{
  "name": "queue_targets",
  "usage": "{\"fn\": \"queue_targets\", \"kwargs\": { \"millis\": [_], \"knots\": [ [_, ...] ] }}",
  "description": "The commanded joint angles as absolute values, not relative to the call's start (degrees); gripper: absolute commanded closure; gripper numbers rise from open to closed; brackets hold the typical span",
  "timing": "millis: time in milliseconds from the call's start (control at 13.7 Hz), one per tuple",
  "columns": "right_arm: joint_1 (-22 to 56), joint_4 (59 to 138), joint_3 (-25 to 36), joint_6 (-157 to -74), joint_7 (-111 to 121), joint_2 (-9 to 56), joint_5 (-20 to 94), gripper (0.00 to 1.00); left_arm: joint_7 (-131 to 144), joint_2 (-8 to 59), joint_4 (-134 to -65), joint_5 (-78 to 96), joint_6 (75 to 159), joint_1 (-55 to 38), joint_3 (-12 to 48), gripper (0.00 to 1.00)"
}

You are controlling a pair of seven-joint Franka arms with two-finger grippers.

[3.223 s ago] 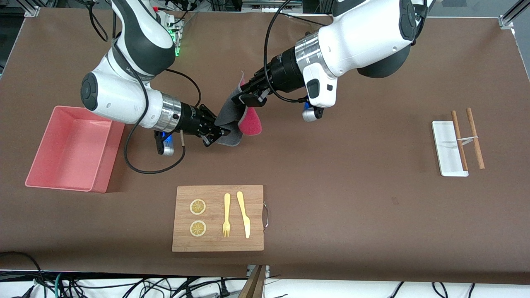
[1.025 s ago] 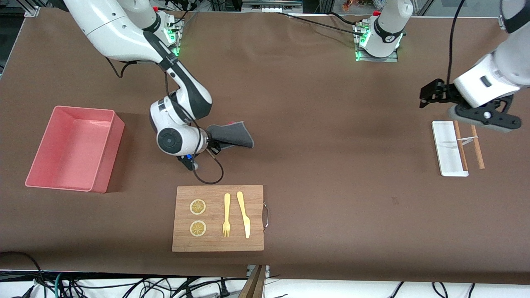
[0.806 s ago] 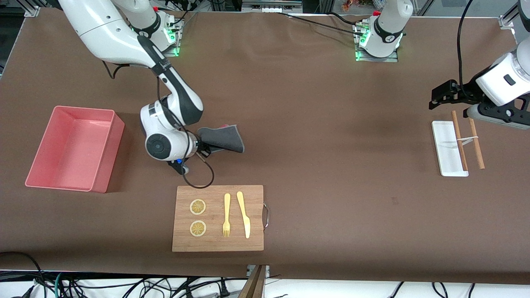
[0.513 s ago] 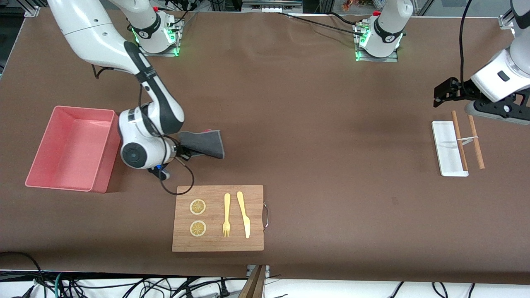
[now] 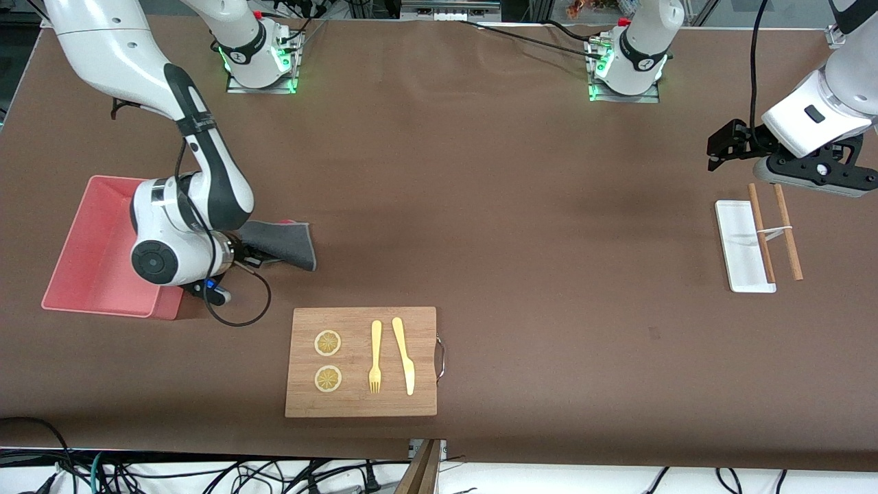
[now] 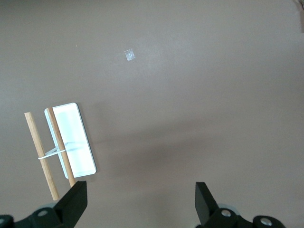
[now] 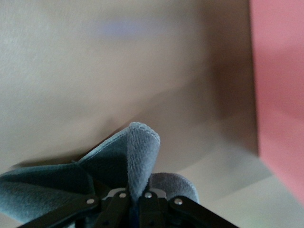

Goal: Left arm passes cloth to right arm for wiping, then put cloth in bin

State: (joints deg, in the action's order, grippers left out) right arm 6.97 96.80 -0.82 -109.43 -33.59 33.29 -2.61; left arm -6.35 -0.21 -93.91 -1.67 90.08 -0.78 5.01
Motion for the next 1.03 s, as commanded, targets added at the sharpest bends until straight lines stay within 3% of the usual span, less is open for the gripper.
{"fn": "queue_targets", "kwargs": {
  "millis": [0,952],
  "knots": [
    [6.77,95.19,-0.79,-107.58,-30.85,32.17,-5.01,1.0,-6.42,-1.14,-94.92,-0.18,90.09,0.53,5.63,0.0],
    [11.34,94.92,-8.95,-115.92,-55.35,37.0,-3.87,1.0,-6.42,-1.05,-94.39,-0.88,89.65,-0.09,6.5,0.0]
  ]
}}
